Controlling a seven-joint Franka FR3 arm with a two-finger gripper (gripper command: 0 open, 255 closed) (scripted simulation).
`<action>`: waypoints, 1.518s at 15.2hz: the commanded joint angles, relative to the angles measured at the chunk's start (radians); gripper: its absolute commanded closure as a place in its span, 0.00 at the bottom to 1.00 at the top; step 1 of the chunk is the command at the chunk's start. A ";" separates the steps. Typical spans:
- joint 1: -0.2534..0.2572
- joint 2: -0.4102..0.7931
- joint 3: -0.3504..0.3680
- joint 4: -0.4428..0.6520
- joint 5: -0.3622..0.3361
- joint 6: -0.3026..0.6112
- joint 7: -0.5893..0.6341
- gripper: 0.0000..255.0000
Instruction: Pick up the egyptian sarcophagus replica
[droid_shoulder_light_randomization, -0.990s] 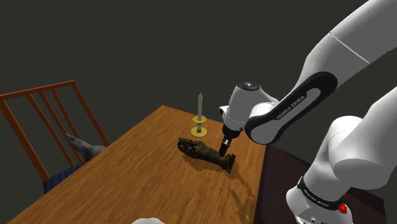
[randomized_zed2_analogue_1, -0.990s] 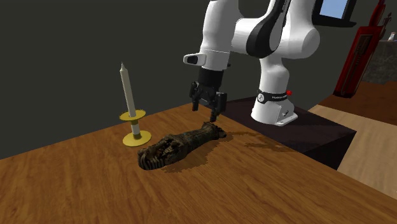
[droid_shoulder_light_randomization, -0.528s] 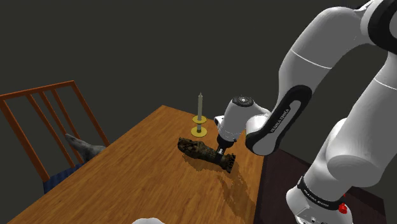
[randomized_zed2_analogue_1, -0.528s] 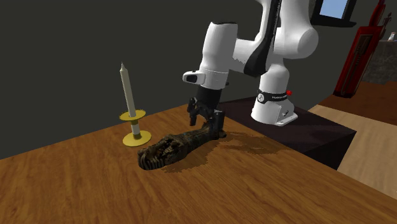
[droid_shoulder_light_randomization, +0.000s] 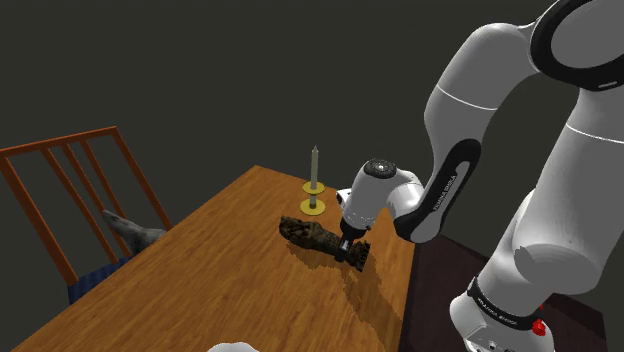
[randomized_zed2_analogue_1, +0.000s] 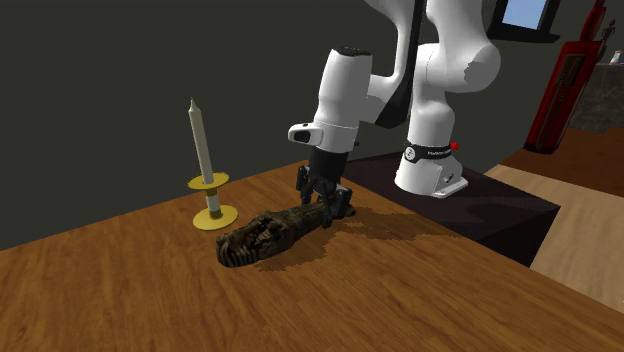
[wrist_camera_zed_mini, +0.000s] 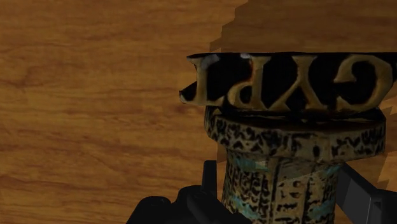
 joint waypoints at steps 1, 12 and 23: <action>0.001 0.004 -0.002 0.001 -0.004 0.000 0.003 1.00; -0.050 -0.121 0.145 -0.059 0.434 -0.063 -0.338 1.00; 0.092 -0.334 0.071 -0.070 0.700 -0.262 -0.540 1.00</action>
